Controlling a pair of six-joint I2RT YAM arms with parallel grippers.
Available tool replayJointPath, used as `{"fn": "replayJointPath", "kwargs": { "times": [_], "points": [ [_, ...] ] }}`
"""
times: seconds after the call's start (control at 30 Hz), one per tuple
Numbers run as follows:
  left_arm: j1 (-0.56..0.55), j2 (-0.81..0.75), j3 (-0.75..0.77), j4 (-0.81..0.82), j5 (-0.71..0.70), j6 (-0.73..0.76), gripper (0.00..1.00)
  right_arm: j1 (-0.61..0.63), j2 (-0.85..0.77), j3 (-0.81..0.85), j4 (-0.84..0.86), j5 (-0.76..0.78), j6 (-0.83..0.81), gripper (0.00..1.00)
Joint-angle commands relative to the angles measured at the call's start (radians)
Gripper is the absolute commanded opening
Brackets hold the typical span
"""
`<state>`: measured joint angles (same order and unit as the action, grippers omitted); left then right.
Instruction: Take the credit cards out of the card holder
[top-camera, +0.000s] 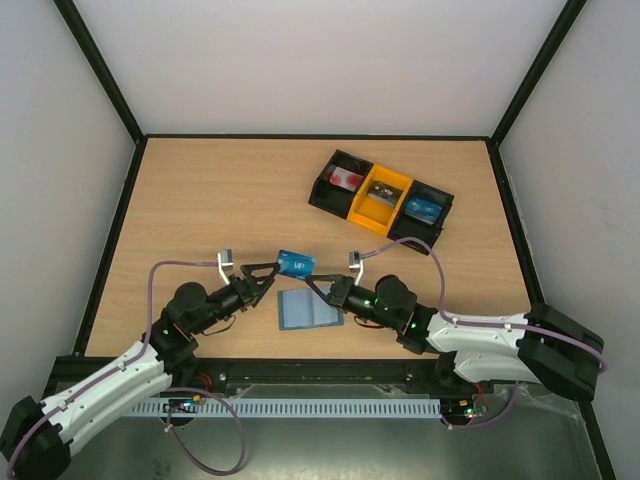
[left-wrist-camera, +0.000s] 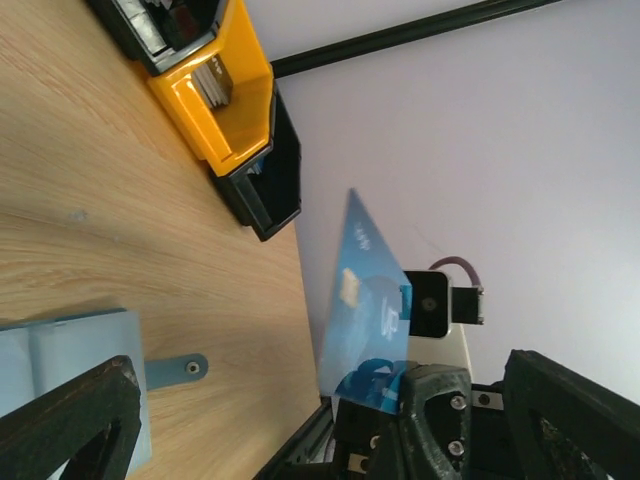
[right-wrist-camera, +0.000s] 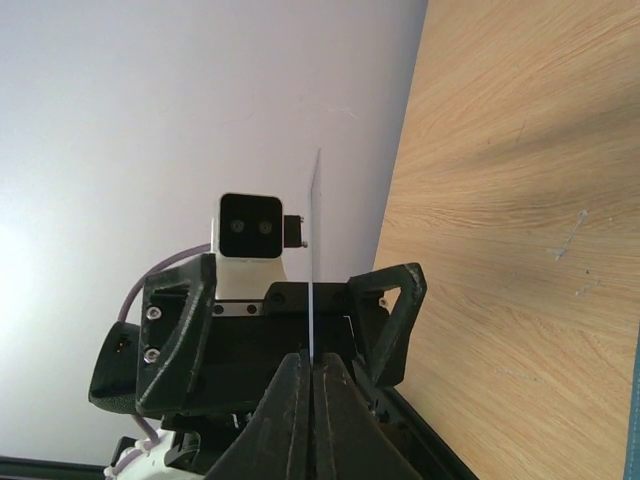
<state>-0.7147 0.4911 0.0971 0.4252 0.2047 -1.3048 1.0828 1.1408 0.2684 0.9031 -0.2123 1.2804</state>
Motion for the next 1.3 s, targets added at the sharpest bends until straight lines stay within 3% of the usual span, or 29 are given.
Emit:
{"fn": "replayJointPath", "kwargs": {
  "times": [0.0, 0.4, 0.63, 1.27],
  "points": [
    [0.004, -0.020, 0.051, -0.110, -0.012, 0.065, 1.00, -0.034, -0.063, 0.033, -0.089, 0.016, -0.044, 0.02],
    [0.004, 0.001, 0.185, -0.433, -0.053, 0.283, 1.00, -0.261, -0.270, 0.079, -0.457, -0.036, -0.181, 0.02],
    [0.004, 0.033, 0.248, -0.543, -0.074, 0.386, 1.00, -0.463, -0.267, 0.118, -0.567, -0.166, -0.250, 0.02],
    [0.006, 0.082, 0.260, -0.590, -0.053, 0.476, 1.00, -1.046, -0.171, 0.258, -0.822, -0.362, -0.488, 0.02]
  ]
}}
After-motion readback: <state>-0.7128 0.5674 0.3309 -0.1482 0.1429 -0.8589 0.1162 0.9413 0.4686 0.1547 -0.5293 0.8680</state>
